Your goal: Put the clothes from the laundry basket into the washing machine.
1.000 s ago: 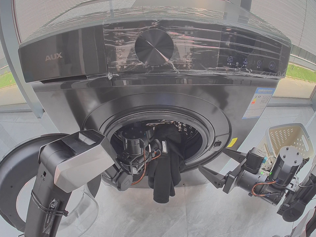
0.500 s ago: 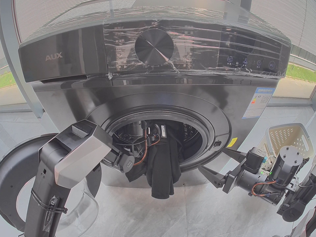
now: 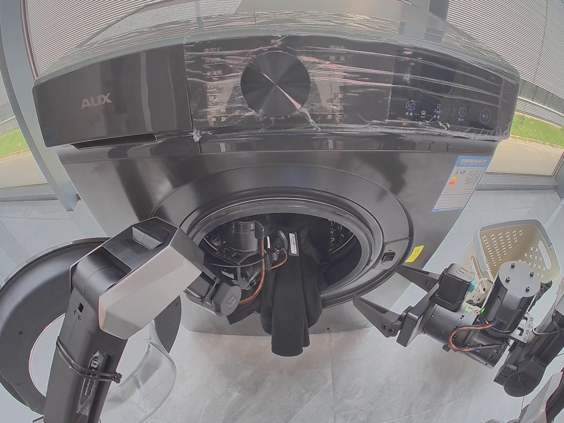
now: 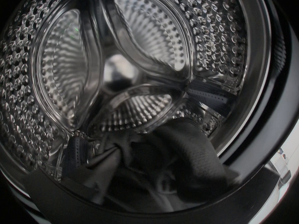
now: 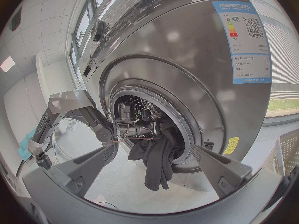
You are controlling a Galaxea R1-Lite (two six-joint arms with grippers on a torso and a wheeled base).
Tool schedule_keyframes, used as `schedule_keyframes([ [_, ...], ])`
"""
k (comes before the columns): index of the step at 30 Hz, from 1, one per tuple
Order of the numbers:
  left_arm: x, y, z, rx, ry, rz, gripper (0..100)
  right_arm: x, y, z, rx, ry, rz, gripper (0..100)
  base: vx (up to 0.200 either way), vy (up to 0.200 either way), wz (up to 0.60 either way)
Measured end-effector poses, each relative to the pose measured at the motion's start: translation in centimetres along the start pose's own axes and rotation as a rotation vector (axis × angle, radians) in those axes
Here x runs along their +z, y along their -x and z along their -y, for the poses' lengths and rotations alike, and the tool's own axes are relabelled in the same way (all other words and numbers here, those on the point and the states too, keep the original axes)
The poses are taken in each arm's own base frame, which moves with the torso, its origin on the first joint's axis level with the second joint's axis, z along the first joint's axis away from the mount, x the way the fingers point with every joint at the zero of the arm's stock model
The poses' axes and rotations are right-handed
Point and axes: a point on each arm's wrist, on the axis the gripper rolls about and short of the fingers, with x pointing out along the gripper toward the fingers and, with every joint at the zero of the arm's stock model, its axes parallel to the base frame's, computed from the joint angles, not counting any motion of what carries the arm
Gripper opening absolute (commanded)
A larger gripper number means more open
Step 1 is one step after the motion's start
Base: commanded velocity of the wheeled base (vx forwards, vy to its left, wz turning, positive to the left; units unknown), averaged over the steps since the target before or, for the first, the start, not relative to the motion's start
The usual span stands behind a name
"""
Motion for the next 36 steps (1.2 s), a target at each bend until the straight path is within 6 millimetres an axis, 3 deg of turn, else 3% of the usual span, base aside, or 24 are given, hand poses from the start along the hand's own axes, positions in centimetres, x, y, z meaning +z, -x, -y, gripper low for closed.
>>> schedule_keyframes([
  [14, -4.3, 3.3, 1.9, -0.048, -0.047, -0.200, 100, -0.1, 0.1, -0.1, 0.006, 0.000, -0.003, 100, 0.000, 0.000, 0.00],
  [28, -6.4, 3.4, 0.3, -0.022, -0.107, -0.248, 100, 0.0, 0.0, -0.4, 0.020, 0.001, -0.001, 100, 0.000, 0.000, 0.00],
  [29, -6.5, 3.3, 0.3, -0.021, -0.107, -0.248, 0, 0.0, 0.0, -0.5, 0.021, 0.001, -0.001, 100, 0.000, 0.000, 0.00],
  [36, -6.6, 3.0, 0.2, -0.020, -0.100, -0.240, 0, 0.0, 0.0, -0.5, 0.022, 0.002, 0.000, 100, 0.000, 0.000, 0.00],
])
